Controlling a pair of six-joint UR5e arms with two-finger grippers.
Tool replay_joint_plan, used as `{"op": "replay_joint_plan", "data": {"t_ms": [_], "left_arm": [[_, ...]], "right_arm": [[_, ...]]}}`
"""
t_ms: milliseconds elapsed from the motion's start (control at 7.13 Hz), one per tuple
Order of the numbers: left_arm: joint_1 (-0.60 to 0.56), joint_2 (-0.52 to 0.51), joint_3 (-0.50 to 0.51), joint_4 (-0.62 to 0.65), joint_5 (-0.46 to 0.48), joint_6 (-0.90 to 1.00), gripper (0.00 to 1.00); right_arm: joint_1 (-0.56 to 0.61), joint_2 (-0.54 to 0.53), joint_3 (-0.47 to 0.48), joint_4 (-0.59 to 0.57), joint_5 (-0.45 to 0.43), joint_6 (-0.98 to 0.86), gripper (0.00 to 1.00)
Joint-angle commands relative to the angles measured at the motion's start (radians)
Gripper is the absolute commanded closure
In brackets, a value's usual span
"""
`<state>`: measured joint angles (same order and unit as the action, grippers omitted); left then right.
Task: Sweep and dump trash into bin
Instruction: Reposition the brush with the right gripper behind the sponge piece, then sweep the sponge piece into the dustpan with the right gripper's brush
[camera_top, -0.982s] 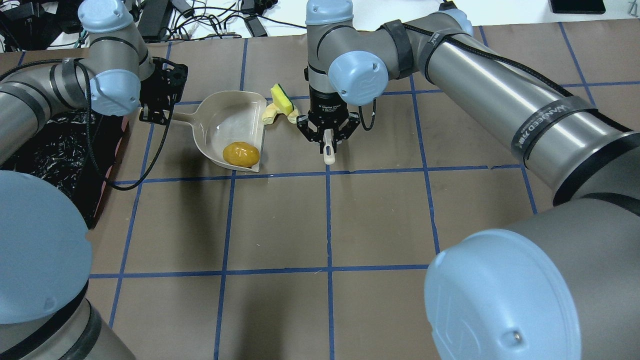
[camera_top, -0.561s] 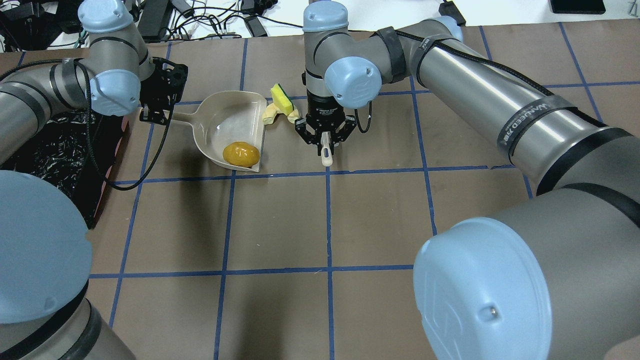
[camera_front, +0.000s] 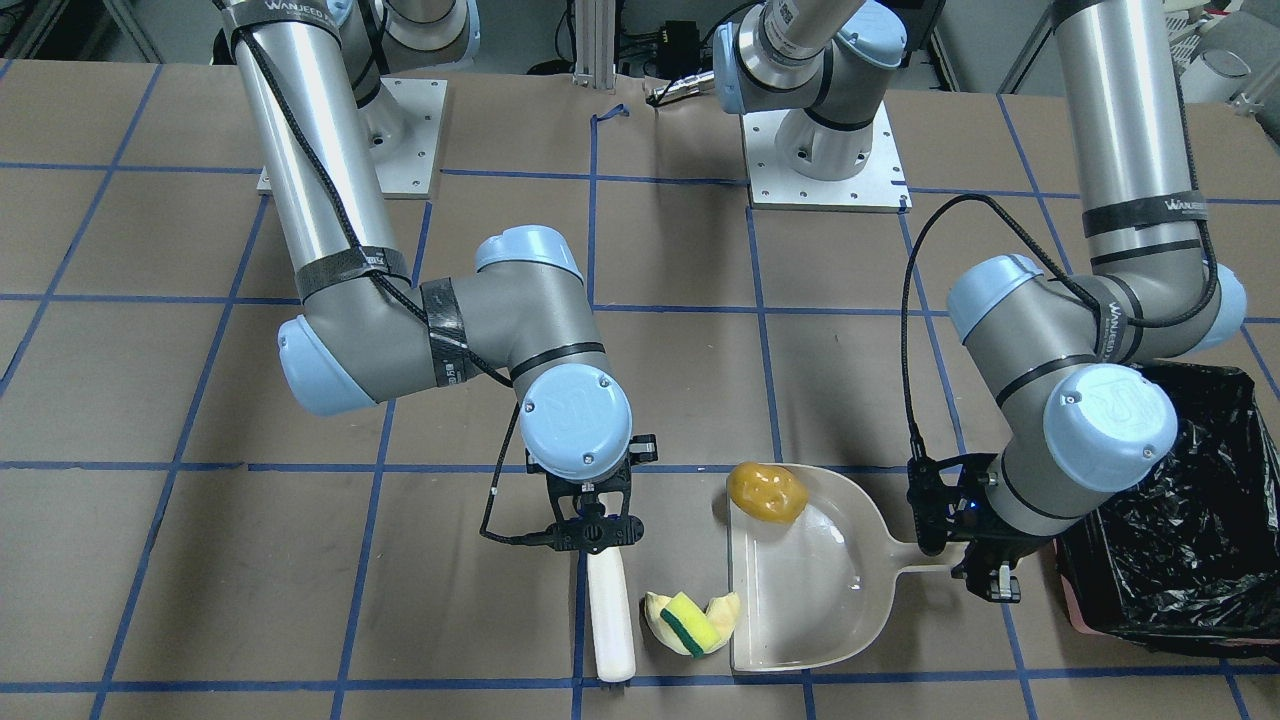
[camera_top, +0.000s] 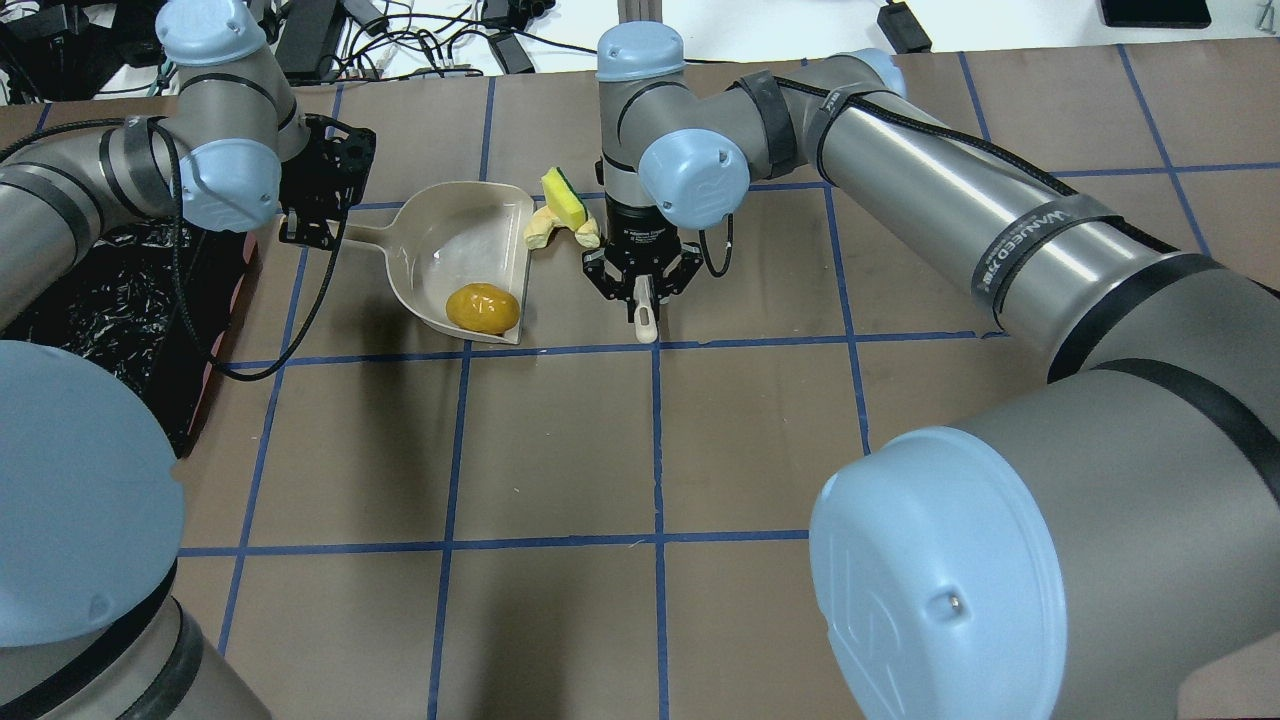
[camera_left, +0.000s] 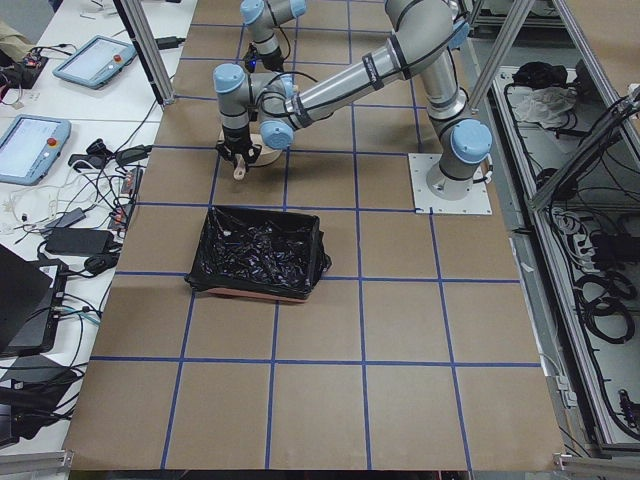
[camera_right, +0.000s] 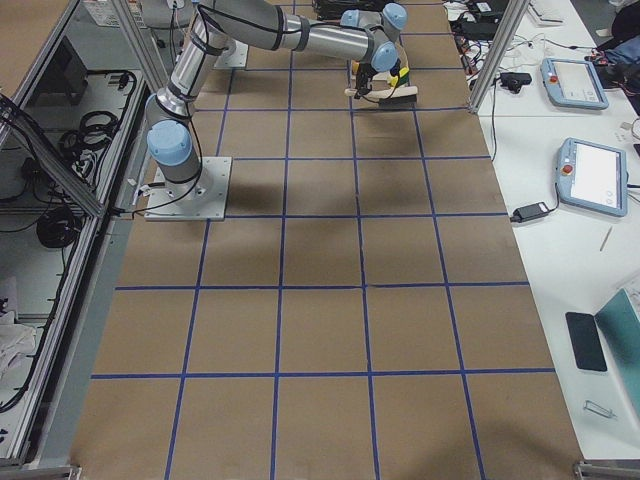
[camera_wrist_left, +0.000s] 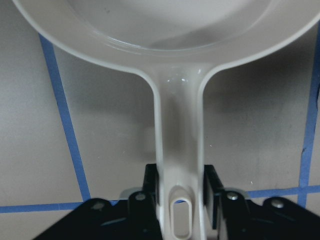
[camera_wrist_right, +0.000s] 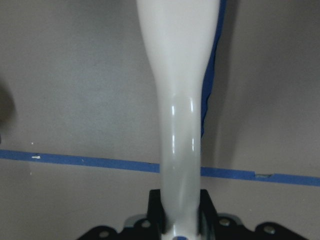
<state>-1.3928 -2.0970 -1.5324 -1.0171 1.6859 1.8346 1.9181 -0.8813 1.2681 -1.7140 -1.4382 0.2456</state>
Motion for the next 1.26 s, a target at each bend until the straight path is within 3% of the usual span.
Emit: {"op": "replay_joint_plan", "data": {"t_ms": [0,841,1122], "left_arm": [[0.0,0.0,0.0,0.0,0.0,0.0,1.0],[0.0,0.0,0.0,0.0,0.0,0.0,1.0],[0.0,0.0,0.0,0.0,0.0,0.0,1.0]], "right_arm": [[0.044,0.028,-0.007,-0.03,0.005,0.053,1.0],[0.156,0.062,-0.058,-0.053,0.068,0.181,1.0],[0.191,0.062,-0.079,-0.055,0.129,0.228,1.0]]}}
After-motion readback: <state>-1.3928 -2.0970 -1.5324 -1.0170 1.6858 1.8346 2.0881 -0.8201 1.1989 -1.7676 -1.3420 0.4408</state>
